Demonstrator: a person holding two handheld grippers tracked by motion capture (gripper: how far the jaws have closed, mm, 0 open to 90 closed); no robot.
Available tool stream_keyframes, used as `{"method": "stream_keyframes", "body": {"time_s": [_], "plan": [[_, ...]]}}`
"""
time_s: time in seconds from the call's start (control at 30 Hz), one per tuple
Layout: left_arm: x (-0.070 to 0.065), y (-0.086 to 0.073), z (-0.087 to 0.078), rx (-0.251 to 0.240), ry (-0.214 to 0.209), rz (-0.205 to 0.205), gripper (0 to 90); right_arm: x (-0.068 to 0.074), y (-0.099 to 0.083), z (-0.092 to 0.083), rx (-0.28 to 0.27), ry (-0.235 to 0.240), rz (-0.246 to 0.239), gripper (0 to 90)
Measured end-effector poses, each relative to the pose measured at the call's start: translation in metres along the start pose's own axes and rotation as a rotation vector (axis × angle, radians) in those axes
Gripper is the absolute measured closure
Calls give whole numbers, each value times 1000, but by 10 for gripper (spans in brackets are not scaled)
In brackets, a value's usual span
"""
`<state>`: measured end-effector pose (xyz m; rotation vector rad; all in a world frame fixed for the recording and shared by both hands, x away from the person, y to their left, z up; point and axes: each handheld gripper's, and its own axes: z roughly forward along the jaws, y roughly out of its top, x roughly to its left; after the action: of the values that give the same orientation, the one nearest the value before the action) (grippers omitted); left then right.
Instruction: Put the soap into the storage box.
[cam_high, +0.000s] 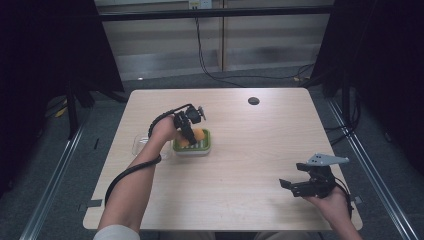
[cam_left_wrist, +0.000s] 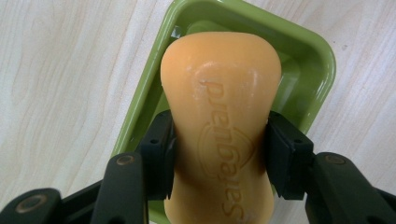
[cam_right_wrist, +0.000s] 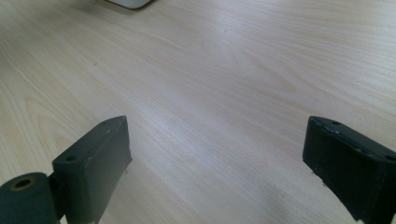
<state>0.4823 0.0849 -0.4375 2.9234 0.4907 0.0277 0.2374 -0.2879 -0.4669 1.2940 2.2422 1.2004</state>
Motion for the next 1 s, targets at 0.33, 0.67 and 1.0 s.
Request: {"method": "stream_keyframes", "body": {"time_s": [0.33,0.67,1.0], "plan": [[3,0,5,19,6,13,495,1,0,0,2,-2,2,76],[3,1,8,19,8,2,494,1,0,1,3,-1,1,76],[6,0,-1,-6,10,-5,475,1,0,1,4,-1,0,76]]}}
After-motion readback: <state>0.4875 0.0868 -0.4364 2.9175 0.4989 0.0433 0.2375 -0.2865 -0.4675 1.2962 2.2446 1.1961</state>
